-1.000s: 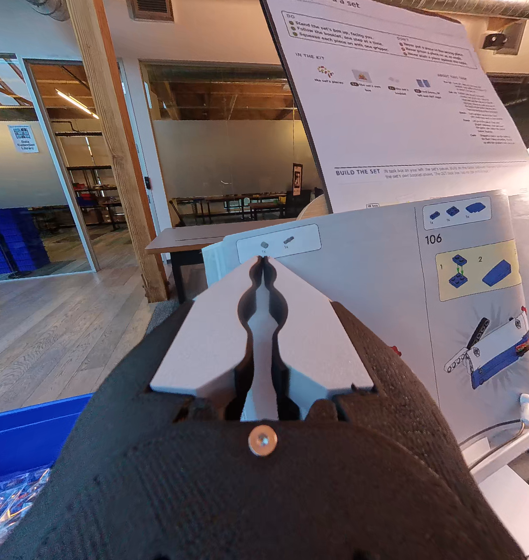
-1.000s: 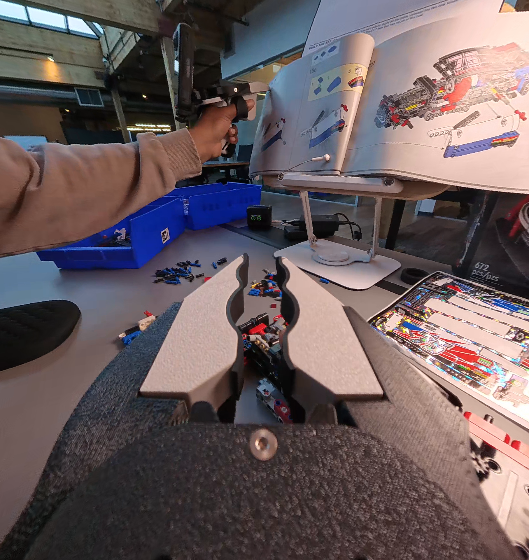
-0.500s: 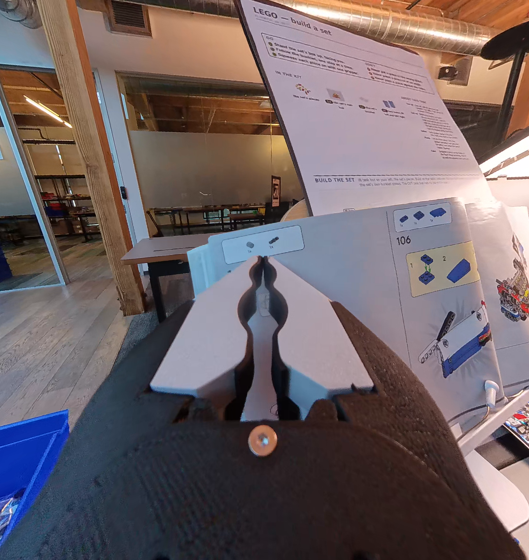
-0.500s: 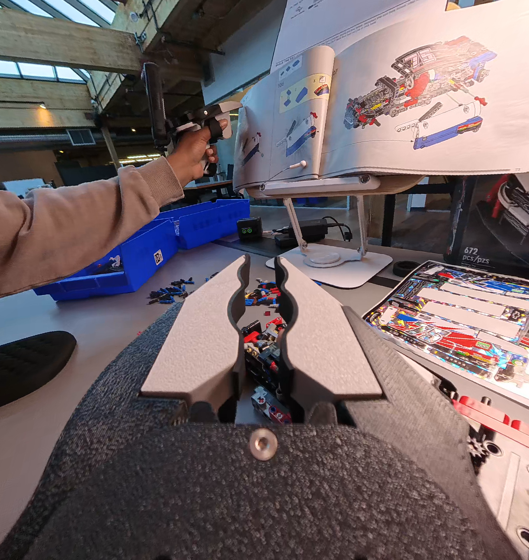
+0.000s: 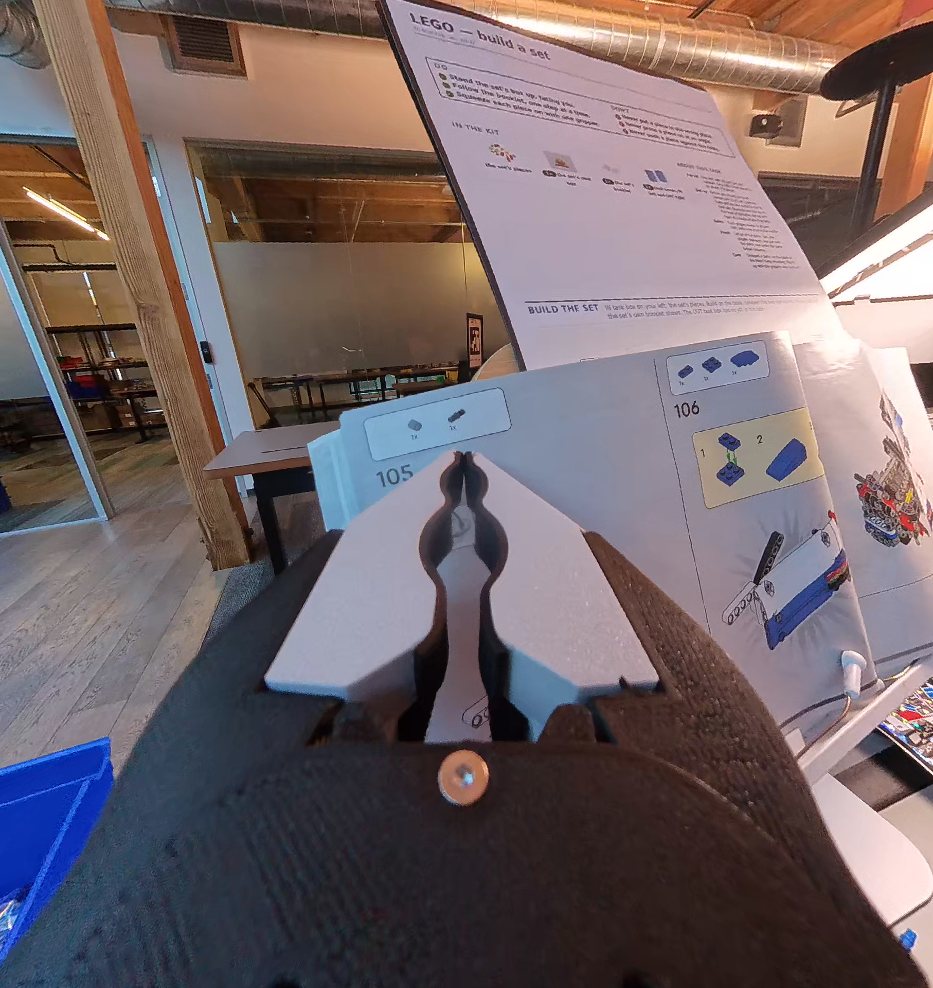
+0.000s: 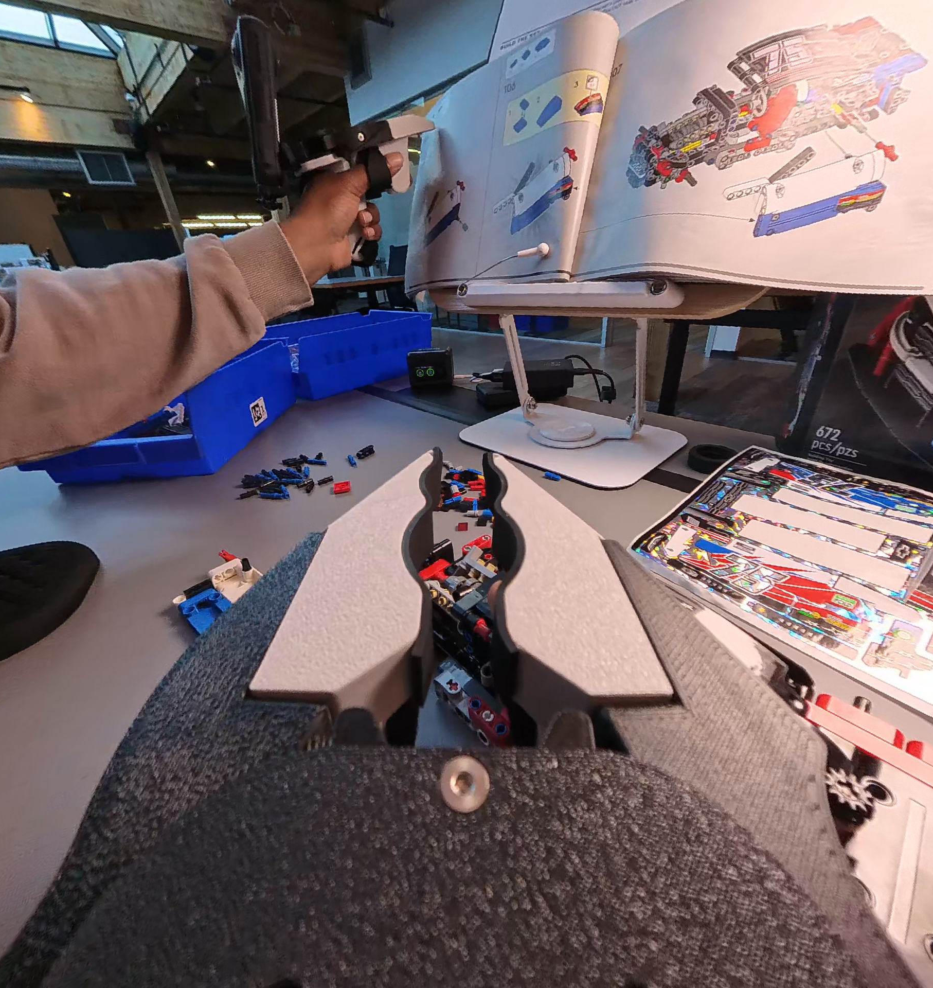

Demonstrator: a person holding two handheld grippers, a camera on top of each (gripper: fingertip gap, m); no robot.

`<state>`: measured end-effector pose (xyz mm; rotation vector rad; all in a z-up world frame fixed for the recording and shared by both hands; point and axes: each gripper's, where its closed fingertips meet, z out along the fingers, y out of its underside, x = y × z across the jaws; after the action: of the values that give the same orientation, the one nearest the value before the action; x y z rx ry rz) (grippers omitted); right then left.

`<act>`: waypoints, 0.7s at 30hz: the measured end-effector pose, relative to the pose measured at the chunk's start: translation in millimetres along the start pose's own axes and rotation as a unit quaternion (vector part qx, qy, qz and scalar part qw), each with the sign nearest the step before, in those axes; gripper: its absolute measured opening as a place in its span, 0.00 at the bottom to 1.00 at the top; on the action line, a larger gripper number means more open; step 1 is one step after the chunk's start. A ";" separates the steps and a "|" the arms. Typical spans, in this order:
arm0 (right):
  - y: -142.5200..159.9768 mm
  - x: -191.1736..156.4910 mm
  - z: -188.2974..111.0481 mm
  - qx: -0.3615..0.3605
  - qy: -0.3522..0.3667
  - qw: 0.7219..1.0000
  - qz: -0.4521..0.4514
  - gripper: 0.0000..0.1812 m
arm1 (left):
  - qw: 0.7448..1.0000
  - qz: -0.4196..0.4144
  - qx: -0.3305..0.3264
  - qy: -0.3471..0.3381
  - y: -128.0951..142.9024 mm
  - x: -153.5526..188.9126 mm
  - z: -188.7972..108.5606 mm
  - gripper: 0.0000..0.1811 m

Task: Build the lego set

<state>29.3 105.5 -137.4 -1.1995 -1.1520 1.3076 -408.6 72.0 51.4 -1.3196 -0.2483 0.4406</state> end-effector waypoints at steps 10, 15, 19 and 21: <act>-1.6 -13.9 -3.7 -0.006 -0.014 0.999 -0.043 0.06 | 0.972 0.104 -0.139 0.159 44.0 45.7 -76.2 0.00; 0.0 -23.0 -3.9 -0.010 -0.030 0.998 -0.053 0.06 | 0.956 0.119 -0.174 0.203 53.8 75.8 -146.6 0.00; -0.1 -28.7 -3.9 -0.011 -0.036 0.997 -0.061 0.07 | 0.959 0.067 -0.171 0.214 53.6 108.7 -204.5 0.01; -0.1 -31.1 -4.2 -0.011 -0.039 0.997 -0.063 0.07 | 0.962 0.038 -0.167 0.213 60.1 125.1 -230.8 0.05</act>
<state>34.4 74.6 -135.4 -1.0815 -1.2807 1.2579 -210.5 -63.3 -70.9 -1.7230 0.0940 0.1713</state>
